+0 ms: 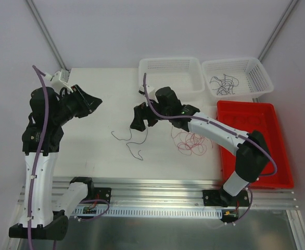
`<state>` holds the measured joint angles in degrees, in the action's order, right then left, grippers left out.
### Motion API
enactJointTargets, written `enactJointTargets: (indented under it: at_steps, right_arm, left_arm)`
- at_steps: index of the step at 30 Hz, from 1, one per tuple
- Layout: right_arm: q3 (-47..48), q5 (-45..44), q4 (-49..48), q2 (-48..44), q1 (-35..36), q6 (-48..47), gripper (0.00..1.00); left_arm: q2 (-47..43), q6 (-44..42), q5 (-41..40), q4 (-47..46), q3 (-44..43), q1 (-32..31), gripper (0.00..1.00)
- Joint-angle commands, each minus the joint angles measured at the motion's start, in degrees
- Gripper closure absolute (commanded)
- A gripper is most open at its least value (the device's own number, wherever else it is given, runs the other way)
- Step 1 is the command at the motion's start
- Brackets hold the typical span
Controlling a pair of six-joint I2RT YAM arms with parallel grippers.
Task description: Untangle the cables
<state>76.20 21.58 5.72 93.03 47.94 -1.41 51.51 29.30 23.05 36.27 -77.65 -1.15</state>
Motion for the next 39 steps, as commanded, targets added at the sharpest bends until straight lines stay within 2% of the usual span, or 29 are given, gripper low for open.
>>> enactJointTargets:
  at_steps: [1, 3, 6, 7, 10, 11, 14, 20, 26, 29, 30, 31, 33, 34, 37, 39]
  right_arm:
    - [4.3, -6.0, 3.0, 3.6, 1.2, 2.7, 0.12]
    - [4.6, -7.9, 4.5, 5.1, 1.9, 3.4, 0.12]
    - [6.5, -11.7, 7.2, 8.6, 3.6, 4.5, 0.12]
    - [7.3, -13.4, 8.2, 10.7, 4.4, 5.4, 0.12]
    - [9.8, -16.9, 11.2, 14.1, 6.4, 7.5, 0.14]
    - [10.5, -17.6, 11.9, 14.8, 6.9, 8.7, 0.14]
    - [11.8, -19.8, 13.3, 17.7, 8.9, 9.8, 0.16]
    - [15.6, -20.1, 15.3, 24.3, 11.8, 9.8, 0.25]
    - [18.5, -21.2, 16.1, 28.8, 13.3, 9.2, 0.37]
    - [18.8, -25.3, 16.0, 30.2, 13.3, 9.1, 0.45]
    - [18.7, -25.9, 16.0, 30.4, 13.3, 9.1, 0.48]
    - [18.3, -27.3, 15.7, 30.4, 13.4, 8.9, 0.58]
    - [17.7, -29.0, 15.6, 29.2, 13.2, 8.5, 0.70]
    - [17.2, -30.1, 15.6, 28.5, 13.3, 8.0, 0.81]
    - [15.4, -33.3, 15.5, 24.5, 13.2, 5.5, 0.99]
    - [14.2, -34.7, 15.8, 20.3, 12.4, 3.3, 0.99]
  left_arm:
    - [-1.2, -1.7, -4.9, -0.7, 6.4, -0.3, 0.73]
    - [-1.6, -3.0, -7.6, -0.8, 11.3, -0.3, 0.67]
    - [-1.6, -5.3, -12.8, -0.8, 17.1, -0.3, 0.48]
    - [-1.2, -5.9, -14.2, -0.8, 18.2, -0.3, 0.38]
    - [-0.1, -8.0, -18.9, -0.8, 22.2, -0.3, 0.23]
    - [0.3, -8.6, -20.0, -0.9, 23.8, -0.3, 0.14]
    - [1.6, -10.0, -27.0, -1.3, 27.1, -0.3, 0.01]
    - [5.1, -8.8, -34.6, -3.1, 32.5, -0.2, 0.01]
    - [7.6, -8.6, -34.5, -4.8, 33.6, -0.1, 0.01]
    - [7.9, -8.7, -34.6, -5.0, 33.5, -0.1, 0.01]
    - [7.9, -8.7, -34.5, -5.0, 33.5, -0.1, 0.01]
    - [7.8, -8.8, -34.5, -5.0, 33.7, -0.1, 0.01]
    - [7.2, -8.9, -34.6, -5.0, 33.9, -0.1, 0.01]
    - [7.0, -8.9, -34.6, -5.0, 34.0, -0.1, 0.01]
    - [6.4, -9.0, -34.5, -5.2, 34.3, -0.1, 0.01]
    - [6.4, -9.2, -34.4, -5.2, 34.3, -0.1, 0.01]
